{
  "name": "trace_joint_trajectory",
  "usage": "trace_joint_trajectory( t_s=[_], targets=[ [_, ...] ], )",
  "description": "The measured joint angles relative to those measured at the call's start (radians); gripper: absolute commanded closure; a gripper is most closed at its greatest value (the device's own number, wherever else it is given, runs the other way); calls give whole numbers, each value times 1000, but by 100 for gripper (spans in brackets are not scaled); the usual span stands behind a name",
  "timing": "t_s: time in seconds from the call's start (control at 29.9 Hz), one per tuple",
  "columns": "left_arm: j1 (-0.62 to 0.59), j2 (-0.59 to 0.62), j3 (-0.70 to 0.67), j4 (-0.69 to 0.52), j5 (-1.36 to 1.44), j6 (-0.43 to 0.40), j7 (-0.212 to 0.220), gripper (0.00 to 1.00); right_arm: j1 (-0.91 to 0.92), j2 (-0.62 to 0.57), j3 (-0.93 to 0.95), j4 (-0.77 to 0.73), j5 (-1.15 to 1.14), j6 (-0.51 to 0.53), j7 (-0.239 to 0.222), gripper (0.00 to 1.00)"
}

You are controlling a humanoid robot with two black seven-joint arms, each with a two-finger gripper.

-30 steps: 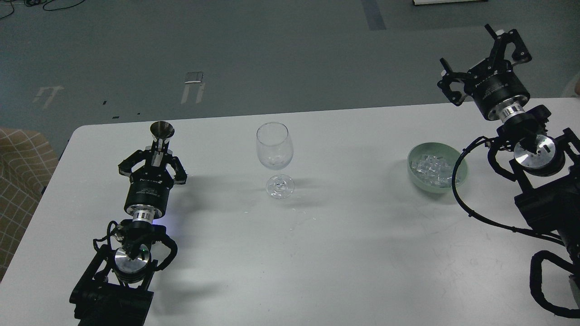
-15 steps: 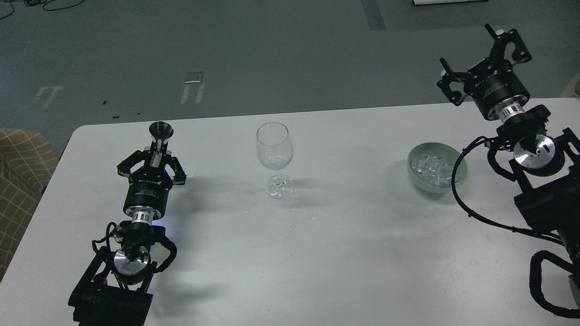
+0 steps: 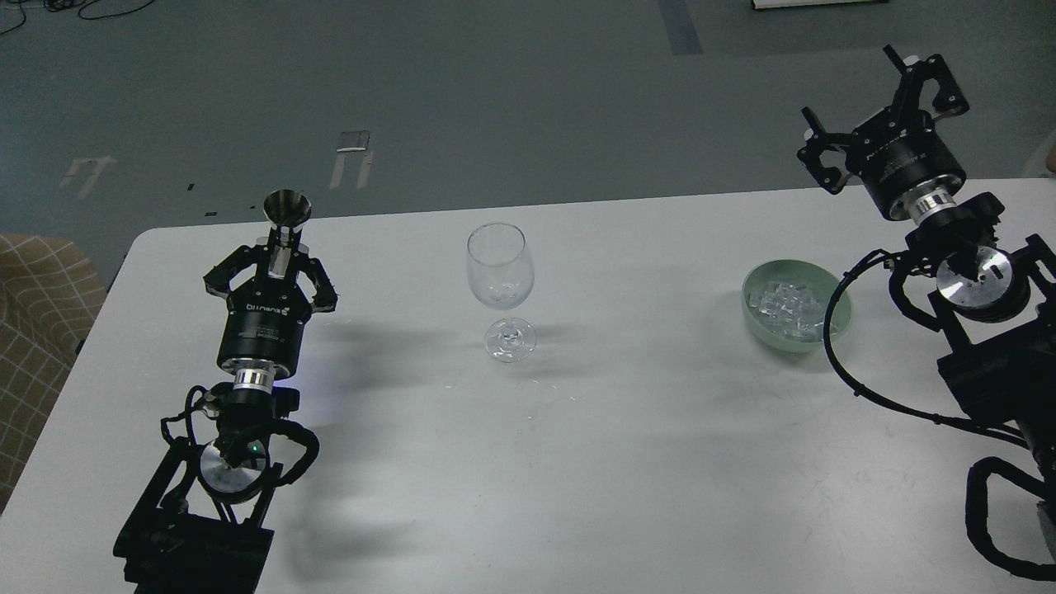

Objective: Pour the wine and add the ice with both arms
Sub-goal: 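Lift the jigger with the left gripper and carry it toward the wine glass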

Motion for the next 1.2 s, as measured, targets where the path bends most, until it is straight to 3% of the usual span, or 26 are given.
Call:
trace_joint_trajectory(
  t_s=[0.27,0.63,0.9,1.2],
  targets=[
    [10,-16,6,-62,-3,0,72,100,-1,13,2,1,0,0,0,0],
    [0,-60,33,-196,-6,97,195,100,-5,15,2,1,1,0,0,0],
    [6,-61,131,-219,-3,106,200,100,-9,9,1,0,2,1,0,0],
    [9,-60,151,-226,-3,134,200,100,-11,7,0,-2,2,3,0,0]
  ],
)
